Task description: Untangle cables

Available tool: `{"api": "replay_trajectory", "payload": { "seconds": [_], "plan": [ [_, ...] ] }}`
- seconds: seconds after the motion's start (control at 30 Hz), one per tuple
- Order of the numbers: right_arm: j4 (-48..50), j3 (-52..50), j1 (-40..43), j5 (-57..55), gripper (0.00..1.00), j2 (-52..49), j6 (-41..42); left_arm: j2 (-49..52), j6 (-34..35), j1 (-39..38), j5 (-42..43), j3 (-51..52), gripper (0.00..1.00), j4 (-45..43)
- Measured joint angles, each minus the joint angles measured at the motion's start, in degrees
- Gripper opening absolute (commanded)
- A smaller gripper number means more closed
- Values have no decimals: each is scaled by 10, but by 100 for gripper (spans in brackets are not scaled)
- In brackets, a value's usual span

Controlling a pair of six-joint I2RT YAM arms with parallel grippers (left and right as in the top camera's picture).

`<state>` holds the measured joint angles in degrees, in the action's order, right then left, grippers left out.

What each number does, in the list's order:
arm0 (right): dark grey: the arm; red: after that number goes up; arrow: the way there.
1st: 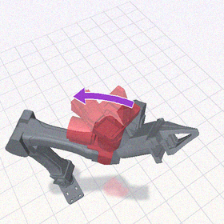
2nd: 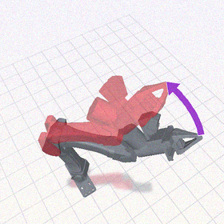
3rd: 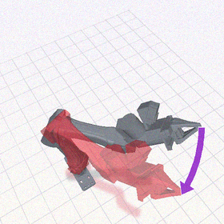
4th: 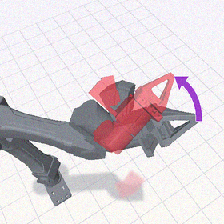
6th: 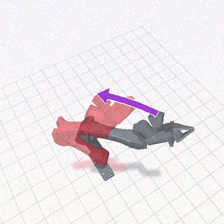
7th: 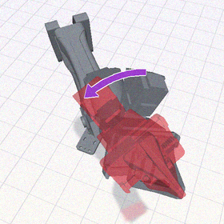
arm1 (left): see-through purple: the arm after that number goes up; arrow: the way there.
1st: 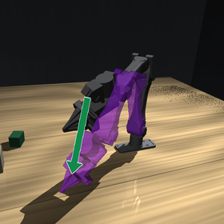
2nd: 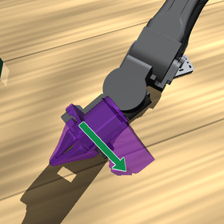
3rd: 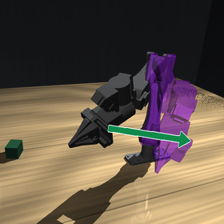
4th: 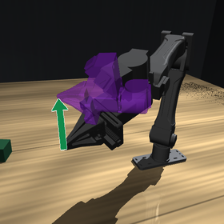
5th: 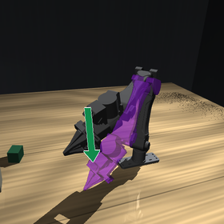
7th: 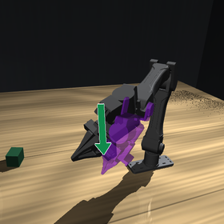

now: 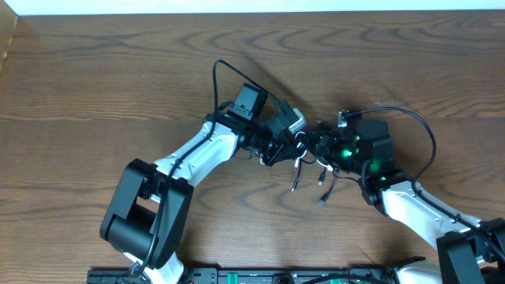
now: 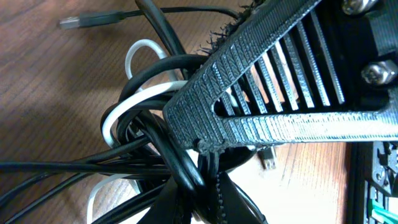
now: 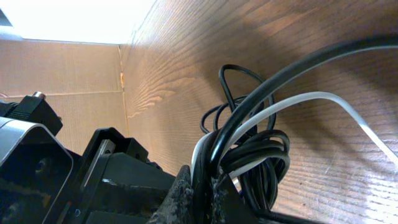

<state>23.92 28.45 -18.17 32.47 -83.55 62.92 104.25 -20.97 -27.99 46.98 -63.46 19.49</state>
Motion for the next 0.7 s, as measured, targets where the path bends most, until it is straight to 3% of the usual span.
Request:
{"api": "replay_trajectory", "payload": {
  "seconds": [0.27, 0.7],
  "plan": [
    [-24, 0, 1, -2, 1, 0, -38, 0, 10, -6, -31, 0, 7, 2],
    [-116, 7, 1, -22, 1, 0, -107, 0, 122, -5, -222, 0, 7, -18]
  ]
}}
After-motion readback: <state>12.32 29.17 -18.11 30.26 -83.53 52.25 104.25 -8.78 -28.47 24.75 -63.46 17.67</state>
